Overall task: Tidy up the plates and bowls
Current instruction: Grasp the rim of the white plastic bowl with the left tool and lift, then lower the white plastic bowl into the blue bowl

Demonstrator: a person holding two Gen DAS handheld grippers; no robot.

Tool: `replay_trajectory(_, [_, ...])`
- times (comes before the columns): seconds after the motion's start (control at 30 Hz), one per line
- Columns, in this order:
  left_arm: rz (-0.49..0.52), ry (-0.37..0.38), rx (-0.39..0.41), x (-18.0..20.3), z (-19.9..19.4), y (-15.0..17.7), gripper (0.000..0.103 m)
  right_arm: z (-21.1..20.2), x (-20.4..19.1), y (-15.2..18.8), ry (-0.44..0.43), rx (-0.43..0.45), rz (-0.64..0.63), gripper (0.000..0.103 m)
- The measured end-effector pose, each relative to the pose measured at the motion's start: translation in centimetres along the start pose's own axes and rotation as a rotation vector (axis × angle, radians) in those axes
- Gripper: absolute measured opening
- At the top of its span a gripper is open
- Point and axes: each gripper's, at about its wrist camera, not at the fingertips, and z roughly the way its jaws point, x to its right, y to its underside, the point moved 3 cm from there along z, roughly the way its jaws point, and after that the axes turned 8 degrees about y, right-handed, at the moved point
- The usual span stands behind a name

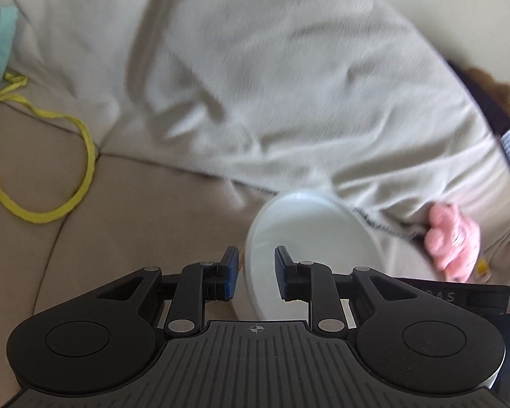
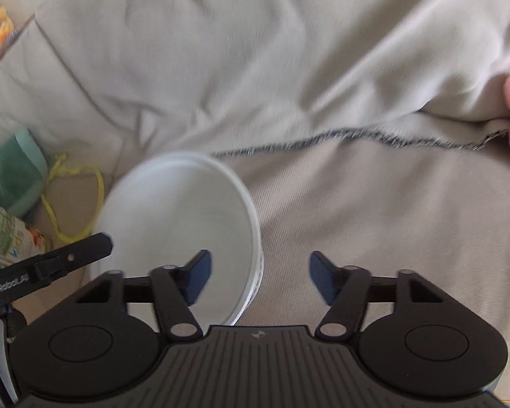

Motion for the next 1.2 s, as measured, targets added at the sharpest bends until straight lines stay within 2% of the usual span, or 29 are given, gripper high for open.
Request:
replay_trajectory(0.1, [0.037, -0.023, -0.062, 0.2, 2.0, 0.6, 0.026, 0.3, -0.3, 1.0, -0.015, -0.032, -0.027, 0.034])
replay_trajectory(0.2, [0.070, -0.049, -0.098, 1.6, 2.3, 1.2, 0.027, -1.6, 0.1, 1.4, -0.031, 0.006, -0.029, 0.034])
replay_trajectory(0.43, [0.191, -0.021, -0.035, 8.7, -2.6, 1.7, 0.026, -10.6, 3.4, 2.8, -0.048, 0.145, -0.017, 0.034])
replay_trajectory(0.67, [0.272, 0.051, -0.041, 17.4, -6.9, 5.0, 0.026, -20.3, 8.7, 8.7, -0.023, 0.231, 0.003, 0.036])
replay_trajectory(0.8, [0.311, 0.088, -0.102, 22.0, -8.0, 8.4, 0.026, -24.2, 11.6, 12.2, 0.027, 0.269, 0.004, 0.038])
replay_trajectory(0.9, [0.323, 0.099, -0.135, 24.6, -8.0, 10.5, 0.027, -24.8, 13.7, 13.7, 0.044, 0.278, 0.027, 0.039])
replay_trajectory(1.0, [0.338, 0.075, -0.140, 25.9, -7.2, 12.3, 0.027, -23.6, 15.3, 14.7, 0.053, 0.273, 0.049, 0.040])
replay_trajectory(1.07, [0.308, 0.075, -0.183, 25.5, -5.8, 13.7, 0.028, -21.8, 16.4, 15.3, 0.035, 0.244, 0.076, 0.046])
replay_trajectory(1.13, [0.257, 0.093, -0.246, 24.4, -4.0, 15.3, 0.030, -19.8, 17.4, 16.4, 0.036, 0.222, 0.098, 0.046])
replay_trajectory(1.2, [0.239, 0.104, -0.261, 23.3, -2.8, 16.5, 0.031, -18.7, 17.9, 17.3, 0.060, 0.237, 0.099, 0.048])
